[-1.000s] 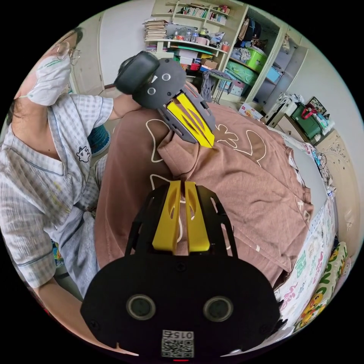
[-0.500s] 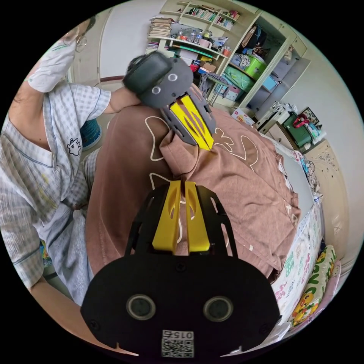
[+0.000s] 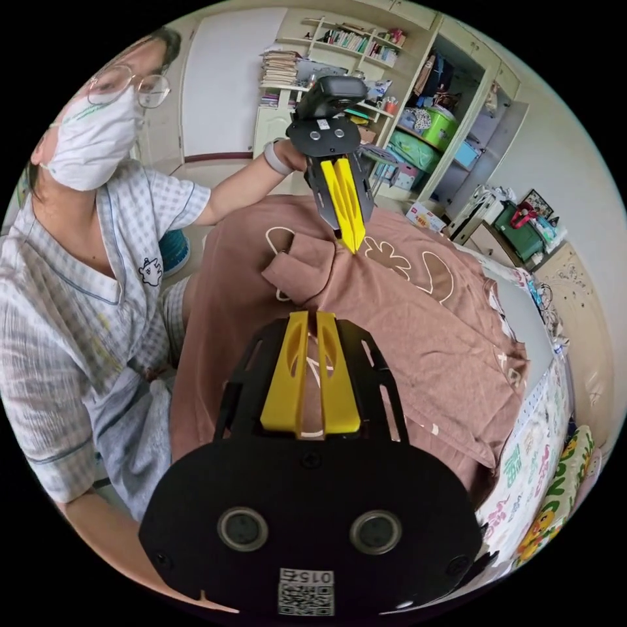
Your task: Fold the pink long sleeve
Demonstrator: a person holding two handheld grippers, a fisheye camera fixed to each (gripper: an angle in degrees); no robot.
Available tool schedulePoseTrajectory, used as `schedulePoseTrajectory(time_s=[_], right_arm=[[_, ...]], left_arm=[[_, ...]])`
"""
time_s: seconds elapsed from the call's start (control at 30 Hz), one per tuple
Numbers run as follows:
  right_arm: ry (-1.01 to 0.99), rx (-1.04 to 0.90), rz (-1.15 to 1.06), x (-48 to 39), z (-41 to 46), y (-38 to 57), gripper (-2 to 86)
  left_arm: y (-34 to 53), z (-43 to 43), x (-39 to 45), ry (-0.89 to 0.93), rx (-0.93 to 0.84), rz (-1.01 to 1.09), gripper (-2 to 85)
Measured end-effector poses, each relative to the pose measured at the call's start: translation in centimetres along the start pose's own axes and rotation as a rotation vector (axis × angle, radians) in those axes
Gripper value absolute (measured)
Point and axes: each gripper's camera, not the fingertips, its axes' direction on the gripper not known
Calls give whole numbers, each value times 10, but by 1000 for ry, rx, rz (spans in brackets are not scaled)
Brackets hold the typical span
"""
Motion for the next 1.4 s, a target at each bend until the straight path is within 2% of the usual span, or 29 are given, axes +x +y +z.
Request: schedulePoseTrajectory(time_s=[0.1, 0.17, 0.23, 0.27, 0.3, 0.33, 0.4, 0.47, 0.53, 0.63, 0.7, 0.83, 1.07, 1.27, 1.4], right_arm=[[-57, 72, 20, 12, -24, 13, 67], [9, 147, 83, 23, -45, 30, 66], [242, 222, 230, 42, -70, 62, 69], [317, 229, 269, 47, -74, 70, 72], [474, 215, 342, 59, -78, 86, 78], [627, 154, 415, 73, -76, 98, 82], [750, 14, 485, 98, -65, 110, 95], [709, -29, 518, 120, -56, 117, 107], [590, -36, 547, 145, -46, 123, 108], [667, -159, 550, 163, -32, 129, 73], [663, -89, 539, 162, -32, 139, 65], [609, 9, 537, 161, -40, 151, 54], [660, -88, 504, 163, -31, 139, 40], [663, -39, 691, 187, -56, 153, 16], [625, -154, 734, 206, -48, 151, 7]], left_arm=[[11, 10, -17, 21, 23, -17, 4], [20, 8, -29, 28, 74, -44, 7], [32, 3, -46, -24, 160, -129, 13], [34, 2, -49, -39, 180, -150, 16], [36, 1, -53, -54, 227, -171, 21], [34, -1, -52, -31, 301, -160, 31], [23, -3, -39, 54, 444, -81, 54], [1, 8, -20, 128, 491, 25, 69], [-35, 42, 0, 166, 356, 107, 76], [-57, 83, 17, 175, 210, 186, 77], [-63, 95, 22, 162, 194, 202, 76], [-72, 111, 16, 168, 210, 168, 70], [-90, 140, 18, 182, 208, 156, 67], [-109, 170, 28, 176, 218, 148, 60], [-122, 200, 34, 191, 189, 147, 42]])
